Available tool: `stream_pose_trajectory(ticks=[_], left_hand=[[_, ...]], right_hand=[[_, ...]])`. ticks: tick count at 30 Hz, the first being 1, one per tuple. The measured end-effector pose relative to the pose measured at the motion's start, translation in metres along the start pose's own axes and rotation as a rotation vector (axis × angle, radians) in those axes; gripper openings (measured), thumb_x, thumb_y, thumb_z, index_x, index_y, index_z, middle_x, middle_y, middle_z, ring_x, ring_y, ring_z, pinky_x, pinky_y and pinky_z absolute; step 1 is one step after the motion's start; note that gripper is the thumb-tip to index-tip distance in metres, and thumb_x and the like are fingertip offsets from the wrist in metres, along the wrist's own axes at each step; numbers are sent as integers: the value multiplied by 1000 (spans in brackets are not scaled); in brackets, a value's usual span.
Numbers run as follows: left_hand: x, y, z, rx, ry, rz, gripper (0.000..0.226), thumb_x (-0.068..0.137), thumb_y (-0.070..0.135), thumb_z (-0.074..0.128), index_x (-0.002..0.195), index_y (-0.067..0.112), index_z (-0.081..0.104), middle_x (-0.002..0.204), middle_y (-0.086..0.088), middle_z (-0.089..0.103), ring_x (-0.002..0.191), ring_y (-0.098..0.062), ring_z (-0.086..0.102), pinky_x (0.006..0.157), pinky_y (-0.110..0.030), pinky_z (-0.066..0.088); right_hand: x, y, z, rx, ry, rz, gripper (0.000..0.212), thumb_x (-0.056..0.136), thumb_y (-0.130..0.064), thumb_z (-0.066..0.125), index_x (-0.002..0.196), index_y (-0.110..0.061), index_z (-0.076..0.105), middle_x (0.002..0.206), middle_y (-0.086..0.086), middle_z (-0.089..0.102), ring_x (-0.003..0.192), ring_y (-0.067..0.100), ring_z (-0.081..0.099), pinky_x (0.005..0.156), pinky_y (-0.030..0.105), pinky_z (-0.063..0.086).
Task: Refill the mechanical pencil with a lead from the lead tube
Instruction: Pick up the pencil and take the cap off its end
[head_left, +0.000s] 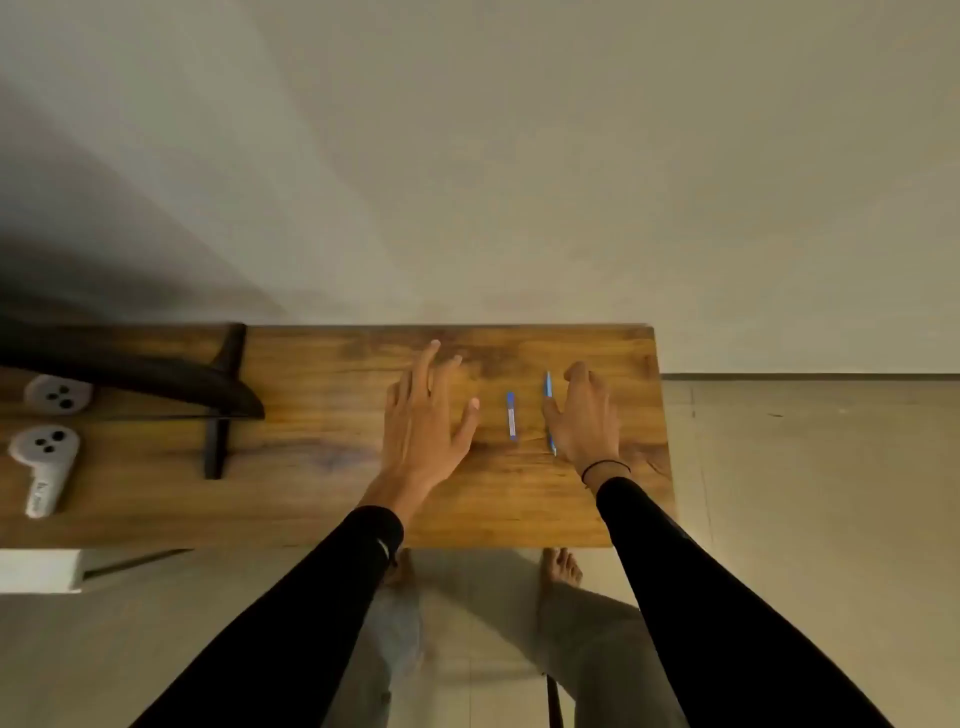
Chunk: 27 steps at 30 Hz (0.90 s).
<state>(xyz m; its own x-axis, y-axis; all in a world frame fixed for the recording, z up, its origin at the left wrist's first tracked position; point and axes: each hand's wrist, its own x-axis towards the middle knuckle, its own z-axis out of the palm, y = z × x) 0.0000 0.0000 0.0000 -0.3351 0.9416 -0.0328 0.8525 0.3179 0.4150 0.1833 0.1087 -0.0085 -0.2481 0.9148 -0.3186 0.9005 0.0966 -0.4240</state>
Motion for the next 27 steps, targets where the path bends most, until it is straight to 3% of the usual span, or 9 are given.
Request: stream_pose_trajectory(ticks=[5,8,10,13,15,19,23,25,27], left_hand=[[4,-10,67,-184,60,4,40,103,39,58,135,17,64,142,-5,62,129,-25,60,103,-47,54],[5,-17,97,-287,106,46,30,102,37,61,127,20,68,129,2,67,118,-17,62,94,-44,57],[4,-20,113,-392,91,34,27,102,37,63,125,24,69,124,7,70,113,-12,64,91,-42,59],[-2,-20,128,-588,49,42,31,100,32,70,131,27,68,118,9,74,105,-9,71,88,-41,62],[-5,-21,132,-645,20,65,43,96,34,73,137,29,65,115,12,74,101,-9,72,85,-36,61],[-5,-21,133,-580,-44,114,67,89,44,74,151,30,57,118,12,74,100,-4,70,83,-27,61],[-2,-17,126,-525,23,136,47,93,22,80,139,23,71,110,6,80,89,-9,75,81,-41,66],[-2,-18,121,-491,57,139,35,95,21,79,131,24,77,101,7,80,81,-10,75,76,-42,65],[0,-20,115,-449,77,124,29,95,21,78,124,26,82,99,6,81,80,-13,74,77,-43,63]], right_hand=[[23,25,56,115,29,48,44,94,0,70,132,-3,49,113,22,69,101,43,68,69,39,46],[34,36,68,144,39,19,38,92,0,71,125,-3,52,103,21,71,92,42,70,67,41,50],[38,40,73,212,62,25,40,90,-4,74,124,-4,53,95,18,73,86,36,70,70,44,55],[32,41,85,363,124,2,44,90,-5,75,127,-12,54,74,2,69,69,18,68,60,33,50],[26,41,93,506,135,23,48,91,-7,76,131,-20,52,74,-4,68,64,11,68,58,29,54],[18,41,105,734,147,1,61,92,-8,79,140,-29,46,86,9,75,70,19,79,67,41,68],[13,36,107,785,201,-83,63,90,-9,82,139,-28,47,84,10,77,68,19,80,64,34,65],[9,33,106,858,183,-94,56,93,-6,79,137,-23,49,81,11,78,68,18,81,61,27,63],[5,29,103,988,160,-70,42,100,-9,73,135,-19,52,81,14,80,70,23,83,63,31,66]])
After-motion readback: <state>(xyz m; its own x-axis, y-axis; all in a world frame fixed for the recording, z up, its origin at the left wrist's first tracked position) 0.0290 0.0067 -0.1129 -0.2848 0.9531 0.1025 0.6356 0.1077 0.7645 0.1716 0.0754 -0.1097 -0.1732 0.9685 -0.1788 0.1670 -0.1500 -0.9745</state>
